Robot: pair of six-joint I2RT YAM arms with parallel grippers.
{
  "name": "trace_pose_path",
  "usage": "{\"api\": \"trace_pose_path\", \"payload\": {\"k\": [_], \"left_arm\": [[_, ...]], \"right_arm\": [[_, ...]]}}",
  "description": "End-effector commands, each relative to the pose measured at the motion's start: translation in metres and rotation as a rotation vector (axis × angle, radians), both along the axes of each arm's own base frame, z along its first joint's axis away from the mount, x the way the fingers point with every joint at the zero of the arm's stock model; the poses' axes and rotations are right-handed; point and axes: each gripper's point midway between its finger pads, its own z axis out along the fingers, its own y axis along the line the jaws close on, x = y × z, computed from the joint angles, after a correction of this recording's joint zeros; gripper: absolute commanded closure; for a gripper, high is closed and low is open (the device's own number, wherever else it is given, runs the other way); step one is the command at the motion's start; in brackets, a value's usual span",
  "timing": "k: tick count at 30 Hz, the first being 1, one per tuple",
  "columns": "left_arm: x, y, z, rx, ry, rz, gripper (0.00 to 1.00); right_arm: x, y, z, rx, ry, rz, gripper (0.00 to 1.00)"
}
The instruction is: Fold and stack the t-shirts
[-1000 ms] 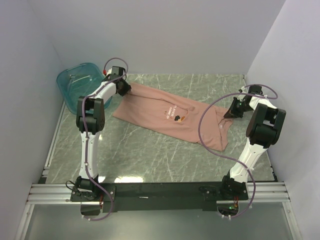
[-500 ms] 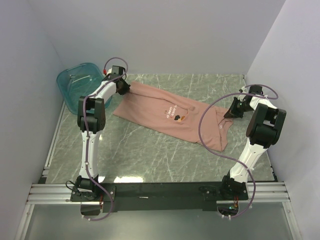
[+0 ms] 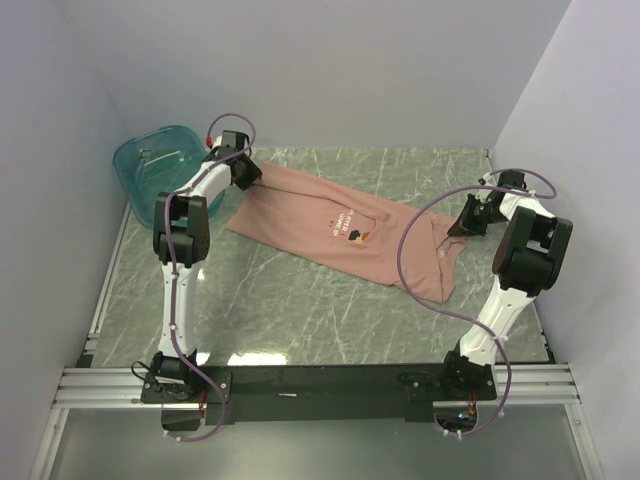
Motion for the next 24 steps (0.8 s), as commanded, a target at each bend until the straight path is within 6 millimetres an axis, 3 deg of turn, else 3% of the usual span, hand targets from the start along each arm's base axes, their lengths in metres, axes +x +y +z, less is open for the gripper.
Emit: {"api": "trace_pose_path", "payload": {"k": [1, 8, 24], "left_arm": [[0.005, 0.004, 0.038, -0.005, -0.071, 0.003, 0.57], [-0.001, 0.010, 0.022, 0.025, -0.014, 0.020, 0.54], [0.005, -0.003, 0.007, -0.027, 0.001, 0.001, 0.57]], "right_arm": [[0.010, -0.006, 0.013, -0.006, -0.044, 0.004, 1.00], [0.010, -0.005, 0.012, -0.002, -0.043, 0.004, 1.00], [0.010, -0.005, 0.013, 0.001, -0.048, 0.004, 1.00]]}}
